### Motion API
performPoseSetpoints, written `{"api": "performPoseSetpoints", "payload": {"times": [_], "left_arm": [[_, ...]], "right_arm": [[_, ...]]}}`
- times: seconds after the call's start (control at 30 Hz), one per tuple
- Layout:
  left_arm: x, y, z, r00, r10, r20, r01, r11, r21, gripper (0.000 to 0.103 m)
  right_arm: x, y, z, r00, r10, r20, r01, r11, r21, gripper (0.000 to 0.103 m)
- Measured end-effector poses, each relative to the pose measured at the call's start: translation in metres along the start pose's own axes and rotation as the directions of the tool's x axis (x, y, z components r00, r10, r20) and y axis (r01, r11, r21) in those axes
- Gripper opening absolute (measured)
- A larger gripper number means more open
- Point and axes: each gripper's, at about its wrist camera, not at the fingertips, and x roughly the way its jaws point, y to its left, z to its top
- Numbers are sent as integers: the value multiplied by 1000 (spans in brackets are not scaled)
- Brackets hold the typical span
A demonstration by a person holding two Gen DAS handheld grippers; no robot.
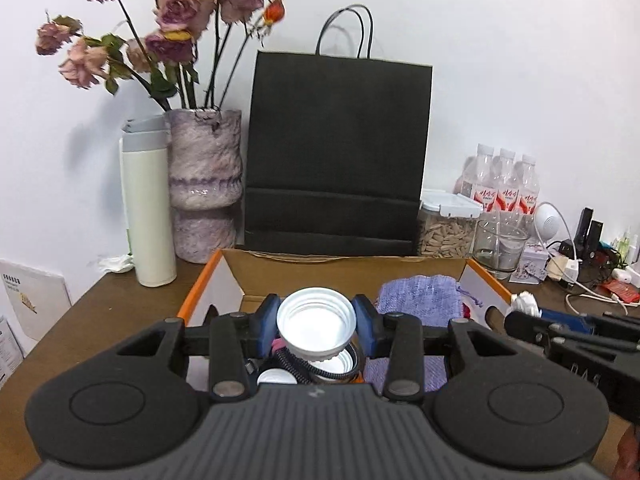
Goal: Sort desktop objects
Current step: 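Carry the white cap and tissue into the box and release both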
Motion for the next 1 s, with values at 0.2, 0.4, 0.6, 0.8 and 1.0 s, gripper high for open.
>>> {"api": "performPoseSetpoints", "payload": {"times": [0.2,0.4,0.6,0.8,1.0], "left_arm": [[29,0,-2,1000,2,-22,-2,1000,20,40],[49,-2,-4,1000,18,-25,-16,999,51,40],[61,-2,-7,999,33,-32,-30,997,74,40],[63,-2,-11,998,45,-37,-42,996,84,51],[58,-5,-13,998,62,-4,-61,993,96,81]], "right_arm": [[23,-3,0,1000,-10,-17,9,1000,-30,20],[40,-6,0,999,-26,-27,25,999,-46,20],[51,-12,-2,998,-37,-47,35,998,-47,21],[53,-12,-2,998,-39,-49,37,998,-46,31],[52,-14,-4,998,-59,-30,58,998,-40,61]]}}
